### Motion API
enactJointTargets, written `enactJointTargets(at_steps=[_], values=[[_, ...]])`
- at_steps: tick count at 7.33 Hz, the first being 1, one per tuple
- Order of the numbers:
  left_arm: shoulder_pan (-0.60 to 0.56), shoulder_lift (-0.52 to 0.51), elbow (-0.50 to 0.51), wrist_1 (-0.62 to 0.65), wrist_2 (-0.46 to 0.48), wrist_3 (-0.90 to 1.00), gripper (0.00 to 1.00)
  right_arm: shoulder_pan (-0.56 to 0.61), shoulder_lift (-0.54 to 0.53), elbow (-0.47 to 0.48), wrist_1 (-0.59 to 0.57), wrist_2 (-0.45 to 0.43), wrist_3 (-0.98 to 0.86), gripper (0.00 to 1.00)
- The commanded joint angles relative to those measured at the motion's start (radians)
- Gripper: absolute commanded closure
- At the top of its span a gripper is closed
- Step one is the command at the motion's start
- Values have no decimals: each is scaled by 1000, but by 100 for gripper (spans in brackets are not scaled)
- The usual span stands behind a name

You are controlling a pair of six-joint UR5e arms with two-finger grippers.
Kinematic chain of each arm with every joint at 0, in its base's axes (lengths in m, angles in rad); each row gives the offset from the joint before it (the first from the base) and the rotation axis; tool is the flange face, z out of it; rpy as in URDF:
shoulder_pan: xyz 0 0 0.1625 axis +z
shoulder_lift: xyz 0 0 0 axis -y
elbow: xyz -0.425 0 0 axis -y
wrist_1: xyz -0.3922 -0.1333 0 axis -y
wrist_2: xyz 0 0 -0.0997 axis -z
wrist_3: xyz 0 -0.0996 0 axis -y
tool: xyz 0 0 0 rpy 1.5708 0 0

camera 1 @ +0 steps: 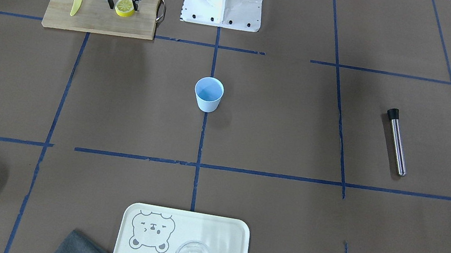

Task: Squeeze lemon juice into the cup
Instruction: 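Close the right gripper on the lemon slice and lift it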

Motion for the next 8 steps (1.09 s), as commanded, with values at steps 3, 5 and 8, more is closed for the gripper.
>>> enactJointTargets(at_steps=[3, 5, 8], values=[[0, 0, 1, 0, 0, 0, 0, 6, 0, 13, 0, -1, 19, 53], [0, 0, 1, 0, 0, 0, 0, 15, -3, 27, 0, 0, 21, 51], [0, 0, 0, 0, 0, 0, 0, 24, -9, 37, 0, 0, 21, 51]])
